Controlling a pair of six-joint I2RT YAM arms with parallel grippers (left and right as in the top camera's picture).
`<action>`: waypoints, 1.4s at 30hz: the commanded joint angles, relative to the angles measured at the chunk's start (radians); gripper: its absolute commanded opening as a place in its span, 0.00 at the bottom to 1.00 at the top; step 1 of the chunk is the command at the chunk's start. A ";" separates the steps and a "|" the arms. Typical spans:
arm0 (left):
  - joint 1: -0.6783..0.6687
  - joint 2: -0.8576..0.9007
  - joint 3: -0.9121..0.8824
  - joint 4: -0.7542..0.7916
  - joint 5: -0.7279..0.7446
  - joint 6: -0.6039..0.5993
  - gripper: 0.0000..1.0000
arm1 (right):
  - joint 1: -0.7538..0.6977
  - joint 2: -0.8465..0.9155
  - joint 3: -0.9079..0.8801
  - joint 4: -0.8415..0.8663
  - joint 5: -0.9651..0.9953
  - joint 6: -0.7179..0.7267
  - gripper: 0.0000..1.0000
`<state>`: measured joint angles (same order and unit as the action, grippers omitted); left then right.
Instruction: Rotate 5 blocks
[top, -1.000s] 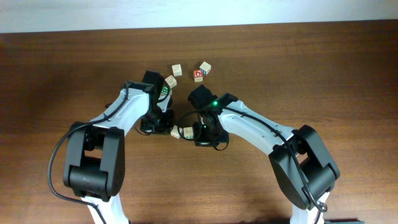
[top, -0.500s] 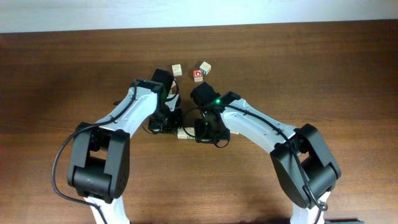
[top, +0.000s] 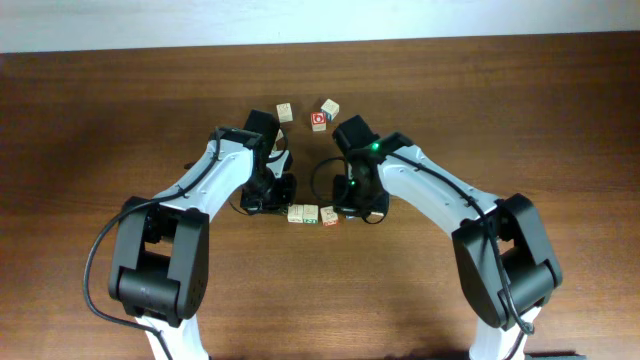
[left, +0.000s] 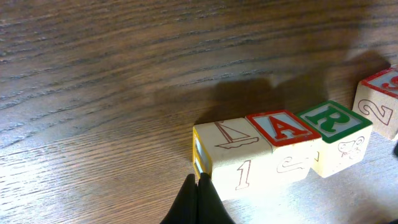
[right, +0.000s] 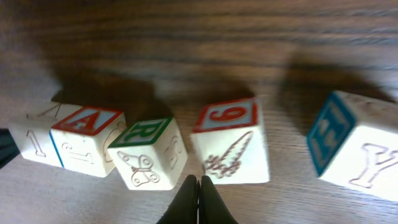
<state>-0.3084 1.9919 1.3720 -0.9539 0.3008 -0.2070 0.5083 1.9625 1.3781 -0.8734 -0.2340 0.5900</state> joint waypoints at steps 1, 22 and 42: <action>-0.003 0.003 0.013 0.001 0.019 -0.029 0.00 | 0.036 0.019 0.016 0.011 0.009 -0.008 0.05; -0.003 0.003 0.013 -0.007 0.052 -0.036 0.00 | -0.005 0.023 0.019 0.052 -0.029 -0.085 0.06; -0.003 0.003 0.013 -0.009 0.052 -0.036 0.00 | -0.020 0.061 0.145 -0.050 -0.099 -0.130 0.14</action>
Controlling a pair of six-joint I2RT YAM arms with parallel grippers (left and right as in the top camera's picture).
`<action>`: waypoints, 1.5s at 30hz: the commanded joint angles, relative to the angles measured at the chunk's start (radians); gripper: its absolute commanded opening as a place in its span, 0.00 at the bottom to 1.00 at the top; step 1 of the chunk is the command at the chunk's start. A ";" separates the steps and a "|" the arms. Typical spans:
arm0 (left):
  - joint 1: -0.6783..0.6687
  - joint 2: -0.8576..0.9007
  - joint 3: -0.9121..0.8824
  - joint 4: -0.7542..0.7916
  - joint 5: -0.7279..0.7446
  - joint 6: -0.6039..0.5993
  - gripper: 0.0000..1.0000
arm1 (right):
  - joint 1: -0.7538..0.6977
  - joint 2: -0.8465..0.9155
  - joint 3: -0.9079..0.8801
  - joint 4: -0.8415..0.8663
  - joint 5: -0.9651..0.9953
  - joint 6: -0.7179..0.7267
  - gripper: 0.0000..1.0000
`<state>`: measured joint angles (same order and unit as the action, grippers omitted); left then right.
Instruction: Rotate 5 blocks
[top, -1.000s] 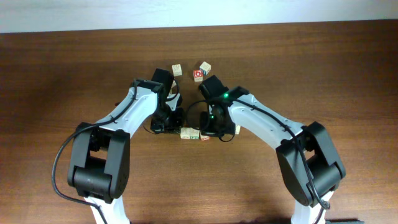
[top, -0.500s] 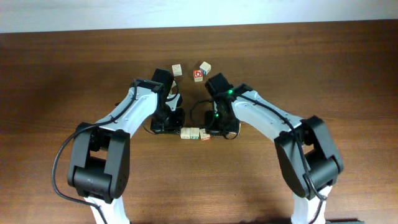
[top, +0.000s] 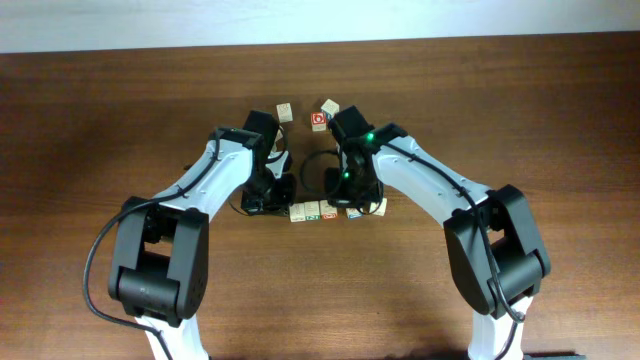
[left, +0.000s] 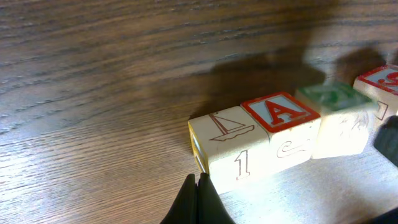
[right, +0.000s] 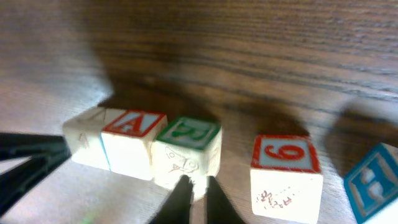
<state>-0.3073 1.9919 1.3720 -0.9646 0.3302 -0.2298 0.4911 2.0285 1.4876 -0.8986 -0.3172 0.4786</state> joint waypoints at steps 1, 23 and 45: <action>-0.004 0.003 0.013 0.001 0.023 -0.013 0.00 | -0.003 -0.005 0.035 -0.030 -0.015 -0.019 0.14; -0.004 0.003 0.013 0.005 0.023 -0.013 0.00 | -0.047 0.034 0.001 -0.100 0.096 -0.026 0.14; -0.004 0.003 0.013 0.008 -0.066 0.000 0.00 | -0.072 0.043 0.018 -0.107 0.094 0.002 0.06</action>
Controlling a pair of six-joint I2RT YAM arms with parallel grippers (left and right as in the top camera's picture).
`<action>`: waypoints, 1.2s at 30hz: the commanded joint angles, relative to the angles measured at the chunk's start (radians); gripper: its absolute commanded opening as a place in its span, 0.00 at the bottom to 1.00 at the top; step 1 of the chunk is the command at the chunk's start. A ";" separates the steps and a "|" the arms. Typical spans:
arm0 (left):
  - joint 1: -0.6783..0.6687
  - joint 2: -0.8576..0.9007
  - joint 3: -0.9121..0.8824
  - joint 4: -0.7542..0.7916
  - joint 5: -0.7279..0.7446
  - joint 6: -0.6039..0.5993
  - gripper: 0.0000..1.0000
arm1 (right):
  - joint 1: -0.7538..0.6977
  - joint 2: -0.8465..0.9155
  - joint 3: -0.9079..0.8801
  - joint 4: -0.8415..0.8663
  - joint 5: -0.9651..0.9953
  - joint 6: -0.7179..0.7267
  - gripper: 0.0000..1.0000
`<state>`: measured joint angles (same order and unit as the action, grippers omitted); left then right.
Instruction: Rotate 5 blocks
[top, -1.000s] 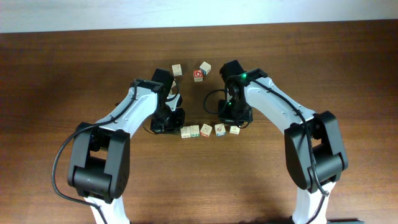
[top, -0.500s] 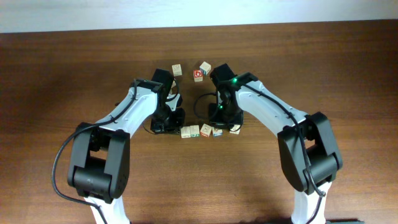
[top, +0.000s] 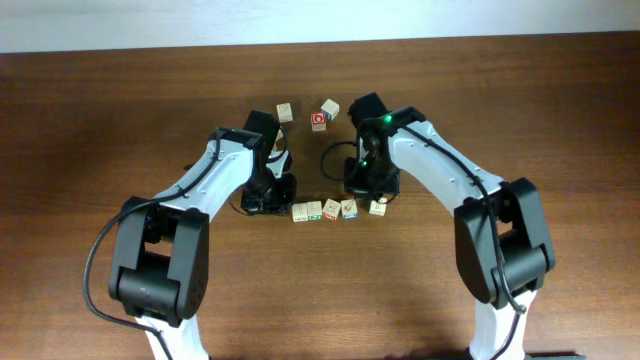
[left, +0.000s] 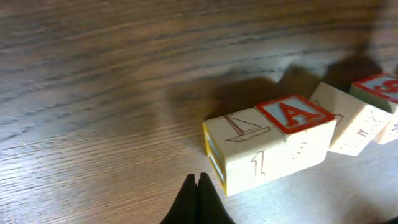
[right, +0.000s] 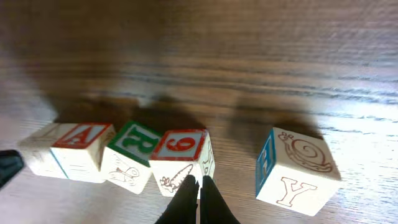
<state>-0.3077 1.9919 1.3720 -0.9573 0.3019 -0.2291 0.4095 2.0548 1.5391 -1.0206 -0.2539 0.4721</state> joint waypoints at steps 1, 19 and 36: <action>-0.004 0.003 0.013 0.001 -0.037 0.007 0.00 | 0.010 0.016 -0.050 0.031 0.031 0.016 0.06; -0.066 0.003 0.013 0.004 -0.033 0.014 0.00 | 0.063 0.016 -0.053 0.117 -0.004 0.011 0.05; 0.111 0.003 0.297 -0.167 -0.102 0.070 0.09 | -0.117 0.014 -0.001 -0.130 0.114 -0.103 0.14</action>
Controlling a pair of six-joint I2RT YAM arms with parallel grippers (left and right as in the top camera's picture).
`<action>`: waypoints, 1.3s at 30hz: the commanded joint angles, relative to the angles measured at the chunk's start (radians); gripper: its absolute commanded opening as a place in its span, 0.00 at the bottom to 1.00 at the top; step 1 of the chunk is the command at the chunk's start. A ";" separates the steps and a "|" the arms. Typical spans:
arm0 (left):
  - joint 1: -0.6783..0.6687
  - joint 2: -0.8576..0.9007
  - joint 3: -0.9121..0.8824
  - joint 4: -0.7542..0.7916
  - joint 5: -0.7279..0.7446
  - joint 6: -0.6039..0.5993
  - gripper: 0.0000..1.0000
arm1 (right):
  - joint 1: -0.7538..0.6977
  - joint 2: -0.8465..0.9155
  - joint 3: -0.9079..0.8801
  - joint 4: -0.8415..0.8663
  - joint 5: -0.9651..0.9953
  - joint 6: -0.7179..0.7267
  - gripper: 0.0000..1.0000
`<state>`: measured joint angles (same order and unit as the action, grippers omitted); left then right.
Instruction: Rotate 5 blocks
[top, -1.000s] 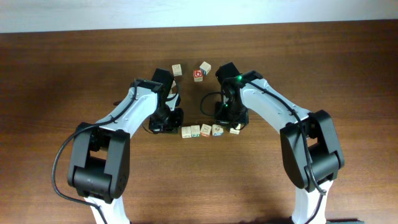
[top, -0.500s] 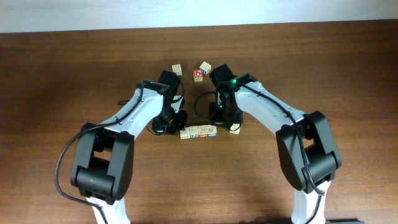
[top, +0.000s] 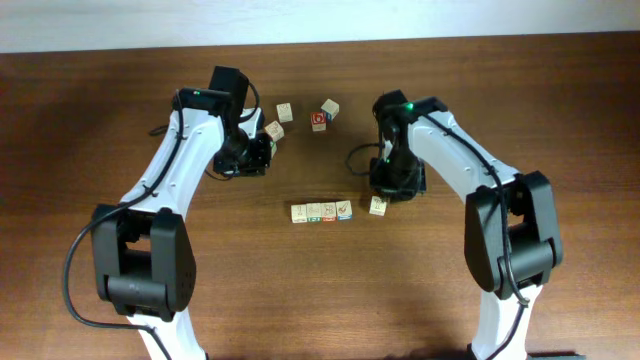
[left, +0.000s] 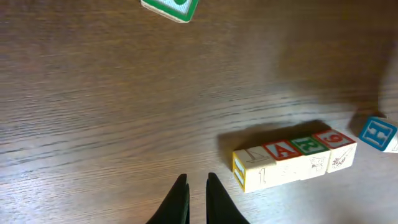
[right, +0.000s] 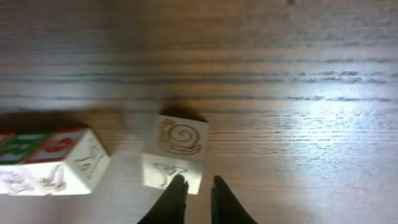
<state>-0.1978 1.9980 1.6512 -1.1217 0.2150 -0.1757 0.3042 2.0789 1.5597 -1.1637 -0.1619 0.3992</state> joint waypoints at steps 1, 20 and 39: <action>0.000 -0.003 0.018 -0.002 -0.014 0.016 0.10 | -0.026 -0.010 -0.023 0.013 0.024 -0.053 0.14; -0.002 -0.003 0.018 -0.017 -0.014 0.016 0.09 | 0.049 0.057 -0.032 0.113 -0.210 -0.175 0.15; 0.018 -0.202 0.472 -0.486 -0.097 -0.038 0.00 | 0.048 -0.193 0.807 -0.535 -0.117 -0.250 0.07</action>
<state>-0.1829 1.9182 2.1006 -1.5852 0.1619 -0.1730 0.3470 1.9816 2.3394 -1.6924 -0.3103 0.1417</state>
